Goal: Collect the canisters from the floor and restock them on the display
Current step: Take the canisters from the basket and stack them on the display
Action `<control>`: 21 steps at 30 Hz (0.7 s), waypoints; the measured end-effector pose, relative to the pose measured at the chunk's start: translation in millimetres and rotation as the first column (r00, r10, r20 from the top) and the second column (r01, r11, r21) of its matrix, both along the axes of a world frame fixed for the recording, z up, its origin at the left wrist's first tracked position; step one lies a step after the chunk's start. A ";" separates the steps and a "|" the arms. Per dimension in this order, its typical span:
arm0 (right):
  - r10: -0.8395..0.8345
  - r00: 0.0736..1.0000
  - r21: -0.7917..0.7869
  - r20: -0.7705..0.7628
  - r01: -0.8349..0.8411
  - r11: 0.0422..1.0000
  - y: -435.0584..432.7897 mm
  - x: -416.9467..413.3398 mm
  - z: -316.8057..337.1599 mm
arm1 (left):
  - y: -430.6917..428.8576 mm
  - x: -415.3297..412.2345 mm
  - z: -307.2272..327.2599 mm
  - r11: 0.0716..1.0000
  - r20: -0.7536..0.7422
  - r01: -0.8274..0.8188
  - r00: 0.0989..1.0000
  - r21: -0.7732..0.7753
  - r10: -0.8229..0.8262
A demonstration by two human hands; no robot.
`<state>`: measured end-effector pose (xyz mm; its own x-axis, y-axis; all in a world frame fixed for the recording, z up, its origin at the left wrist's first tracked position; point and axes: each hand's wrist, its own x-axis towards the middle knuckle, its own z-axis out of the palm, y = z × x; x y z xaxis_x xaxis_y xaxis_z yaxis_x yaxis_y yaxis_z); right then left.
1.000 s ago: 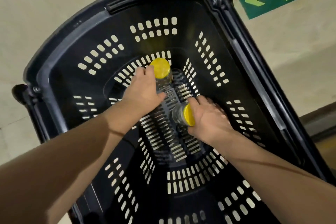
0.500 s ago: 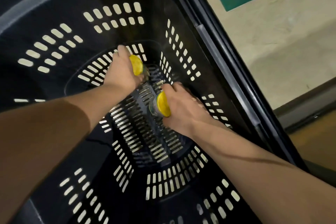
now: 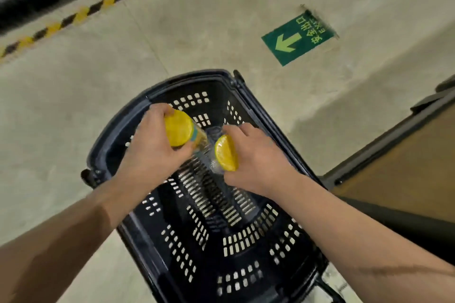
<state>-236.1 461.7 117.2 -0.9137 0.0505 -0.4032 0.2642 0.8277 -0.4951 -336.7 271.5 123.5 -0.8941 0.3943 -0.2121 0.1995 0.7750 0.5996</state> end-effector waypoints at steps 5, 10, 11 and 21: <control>-0.218 0.971 -0.171 -0.102 0.199 0.965 6.8 -9.4 116.2 | -2.0 -6.2 128.3 0.993 -0.098 0.046 0.995 0.107 -0.035; -0.312 0.916 -0.246 -0.251 0.252 0.936 19.5 -9.6 273.7 | -3.5 -6.1 284.0 0.972 -0.187 0.122 0.979 0.202 -0.084; -0.330 0.898 -0.258 -0.291 0.259 0.931 22.5 -6.9 306.7 | -4.2 -2.7 314.3 0.964 -0.199 0.130 0.976 0.233 -0.084; -0.467 0.670 -0.332 -0.577 0.331 0.884 46.7 73.3 583.1 | 15.6 47.1 565.4 0.785 -0.179 0.163 0.982 0.598 -0.068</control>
